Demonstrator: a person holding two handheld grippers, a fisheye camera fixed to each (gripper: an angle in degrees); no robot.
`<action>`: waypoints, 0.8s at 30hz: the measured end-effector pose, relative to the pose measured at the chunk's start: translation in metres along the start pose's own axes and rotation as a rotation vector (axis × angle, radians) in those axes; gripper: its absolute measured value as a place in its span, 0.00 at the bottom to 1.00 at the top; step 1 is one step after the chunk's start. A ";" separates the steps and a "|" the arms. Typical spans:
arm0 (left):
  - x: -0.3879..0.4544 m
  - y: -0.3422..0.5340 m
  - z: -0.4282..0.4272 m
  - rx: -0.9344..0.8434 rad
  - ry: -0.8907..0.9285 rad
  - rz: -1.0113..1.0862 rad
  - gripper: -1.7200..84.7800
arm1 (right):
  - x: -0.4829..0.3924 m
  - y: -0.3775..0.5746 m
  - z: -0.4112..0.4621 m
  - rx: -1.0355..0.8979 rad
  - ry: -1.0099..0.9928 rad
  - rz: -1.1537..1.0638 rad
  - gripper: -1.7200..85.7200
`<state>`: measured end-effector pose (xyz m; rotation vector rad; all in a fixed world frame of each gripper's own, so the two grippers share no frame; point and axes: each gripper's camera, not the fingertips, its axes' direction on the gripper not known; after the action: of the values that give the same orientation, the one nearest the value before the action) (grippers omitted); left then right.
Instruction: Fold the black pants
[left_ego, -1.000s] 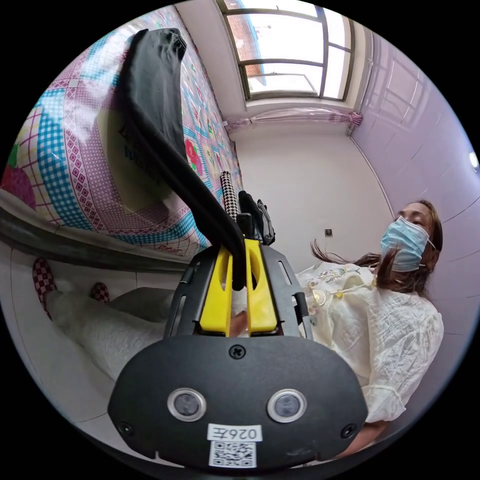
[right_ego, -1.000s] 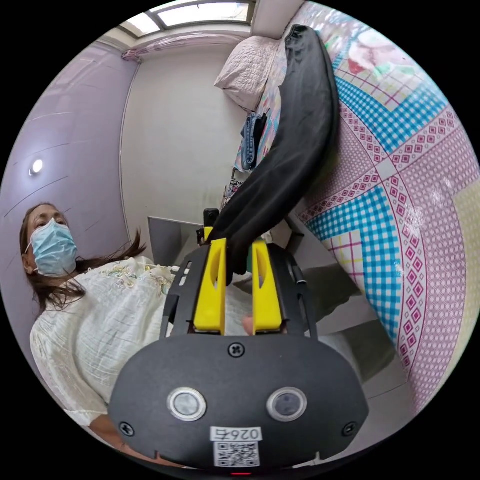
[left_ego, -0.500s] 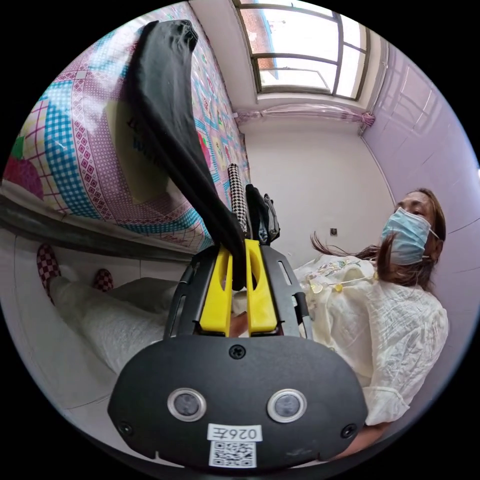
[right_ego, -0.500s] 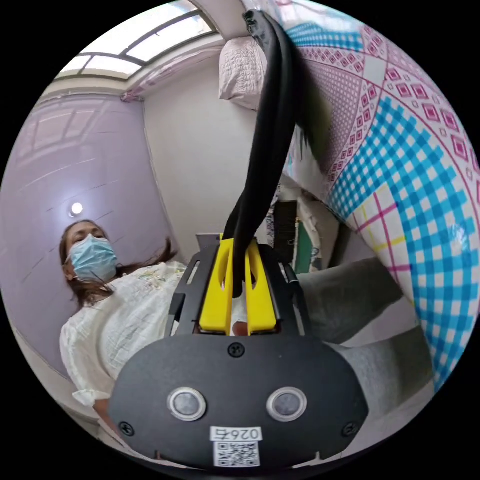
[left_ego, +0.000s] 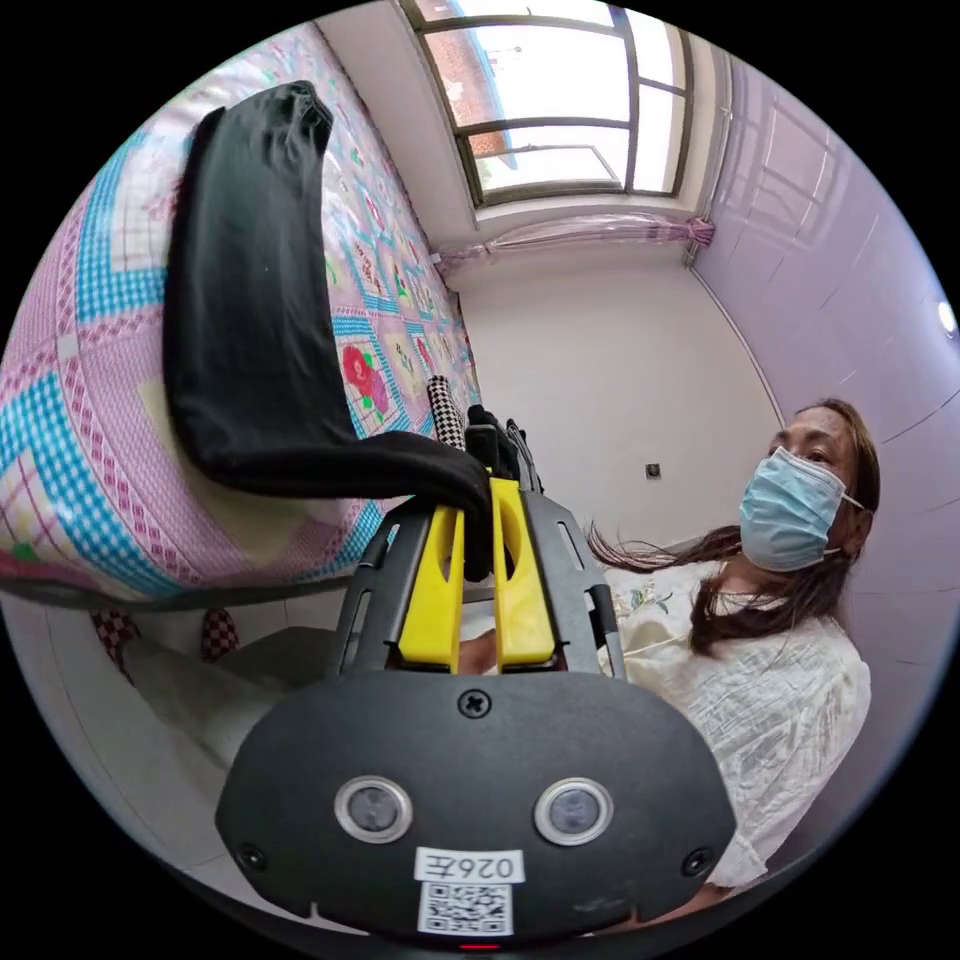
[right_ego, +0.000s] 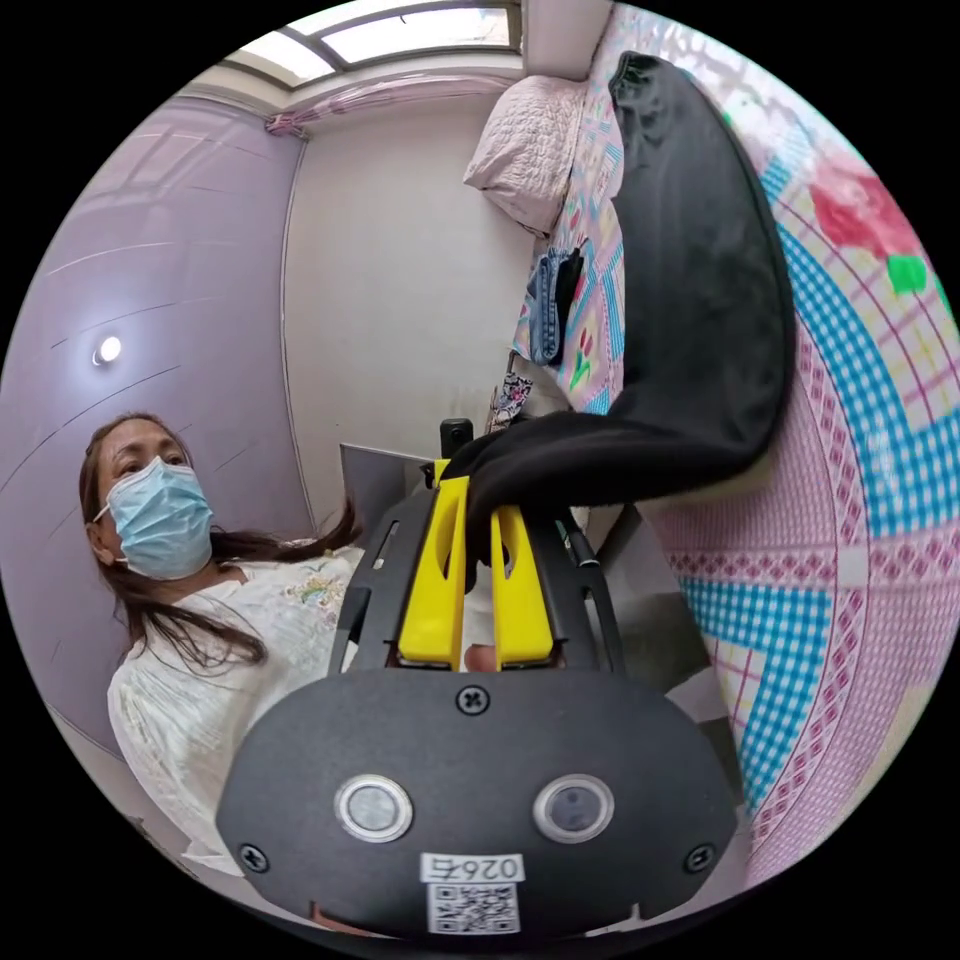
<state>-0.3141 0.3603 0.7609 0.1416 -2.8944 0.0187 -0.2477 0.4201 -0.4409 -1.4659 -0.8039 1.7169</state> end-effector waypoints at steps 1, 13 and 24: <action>0.002 -0.015 -0.003 -0.006 -0.009 0.015 0.08 | 0.000 -0.007 -0.001 0.004 0.004 -0.004 0.03; -0.035 -0.176 -0.030 -0.062 -0.023 0.036 0.08 | 0.032 -0.171 -0.031 0.034 0.143 -0.012 0.03; -0.124 -0.247 -0.048 -0.007 0.124 -0.144 0.11 | 0.103 -0.287 -0.044 0.061 0.196 0.165 0.07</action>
<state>-0.1586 0.1271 0.7775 0.3350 -2.7529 -0.0084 -0.1754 0.6621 -0.2636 -1.6671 -0.5349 1.6683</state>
